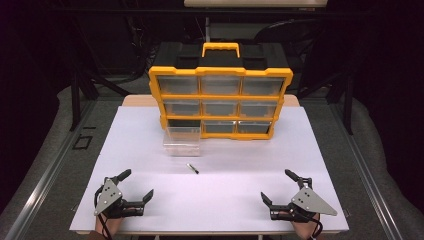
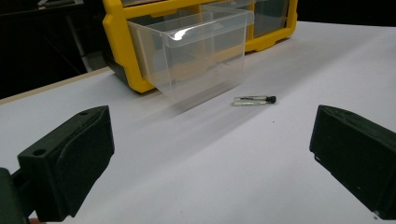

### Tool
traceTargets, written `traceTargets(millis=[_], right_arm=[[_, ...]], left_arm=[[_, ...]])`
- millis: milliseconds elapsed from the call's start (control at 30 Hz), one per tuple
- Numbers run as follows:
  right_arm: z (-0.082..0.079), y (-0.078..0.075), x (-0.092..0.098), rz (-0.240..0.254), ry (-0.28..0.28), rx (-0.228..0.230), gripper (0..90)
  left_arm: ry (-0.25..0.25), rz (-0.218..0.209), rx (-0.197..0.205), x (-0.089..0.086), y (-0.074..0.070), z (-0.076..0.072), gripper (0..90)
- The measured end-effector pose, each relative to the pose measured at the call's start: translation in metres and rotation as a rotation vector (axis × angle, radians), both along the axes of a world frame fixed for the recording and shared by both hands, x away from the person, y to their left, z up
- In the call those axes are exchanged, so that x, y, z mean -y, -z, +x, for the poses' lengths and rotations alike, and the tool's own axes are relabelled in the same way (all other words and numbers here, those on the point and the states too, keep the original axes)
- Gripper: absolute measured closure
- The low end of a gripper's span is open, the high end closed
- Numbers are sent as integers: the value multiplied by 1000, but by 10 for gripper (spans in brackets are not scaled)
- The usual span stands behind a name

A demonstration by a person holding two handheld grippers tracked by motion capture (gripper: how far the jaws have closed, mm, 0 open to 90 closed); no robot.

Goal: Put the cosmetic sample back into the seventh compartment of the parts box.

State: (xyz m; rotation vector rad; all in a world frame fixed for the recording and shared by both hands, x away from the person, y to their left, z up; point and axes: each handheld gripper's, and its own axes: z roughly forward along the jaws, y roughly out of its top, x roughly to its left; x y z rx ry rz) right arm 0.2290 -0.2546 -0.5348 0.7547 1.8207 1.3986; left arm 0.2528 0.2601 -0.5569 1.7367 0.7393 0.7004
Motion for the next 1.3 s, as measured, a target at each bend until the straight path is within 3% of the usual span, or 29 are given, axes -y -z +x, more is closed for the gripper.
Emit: traceTargets(millis=[533,933,1300], right_arm=[[5,4,-2,-15,13,-37,0],[16,7,-17,-42,-22,-89,0],[30,8,-34,-48,-36,-132,0]], left_arm=[[-23,-9,-6,-1,1,1,1],[-68,-7,9,-5,0,2,1],[-64,-7,8,-5,0,3,1]])
